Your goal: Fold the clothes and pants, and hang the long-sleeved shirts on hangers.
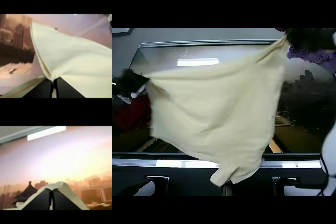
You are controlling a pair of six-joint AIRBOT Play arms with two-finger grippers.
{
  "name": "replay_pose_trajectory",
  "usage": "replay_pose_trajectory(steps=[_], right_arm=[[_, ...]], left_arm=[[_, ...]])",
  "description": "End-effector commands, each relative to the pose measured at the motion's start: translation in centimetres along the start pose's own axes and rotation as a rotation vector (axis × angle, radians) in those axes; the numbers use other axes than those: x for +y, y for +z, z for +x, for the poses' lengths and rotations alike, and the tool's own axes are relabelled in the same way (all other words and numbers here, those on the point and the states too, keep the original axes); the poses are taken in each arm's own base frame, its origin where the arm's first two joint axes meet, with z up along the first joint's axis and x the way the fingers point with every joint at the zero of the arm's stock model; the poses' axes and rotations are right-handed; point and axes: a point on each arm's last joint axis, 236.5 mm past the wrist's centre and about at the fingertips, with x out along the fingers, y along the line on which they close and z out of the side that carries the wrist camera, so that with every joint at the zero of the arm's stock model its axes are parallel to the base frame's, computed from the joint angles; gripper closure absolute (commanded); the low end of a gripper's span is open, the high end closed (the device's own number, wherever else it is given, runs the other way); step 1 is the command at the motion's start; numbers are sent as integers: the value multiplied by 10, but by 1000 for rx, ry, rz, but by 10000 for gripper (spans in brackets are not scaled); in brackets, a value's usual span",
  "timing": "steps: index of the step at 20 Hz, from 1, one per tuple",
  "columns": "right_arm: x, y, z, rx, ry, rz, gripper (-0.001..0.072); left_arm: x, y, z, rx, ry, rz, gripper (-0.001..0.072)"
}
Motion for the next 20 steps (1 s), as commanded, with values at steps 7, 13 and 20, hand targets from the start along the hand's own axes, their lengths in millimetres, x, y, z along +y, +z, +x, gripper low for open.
replay_pose_trajectory(steps=[7,13,20], right_arm=[[-55,-140,187,347,52,302,683],[-46,-152,179,414,79,324,283],[-32,-129,69,519,165,42,91]], left_arm=[[90,-101,177,264,126,-23,691],[90,-86,175,219,126,-92,244],[79,-27,90,253,37,-145,94]])
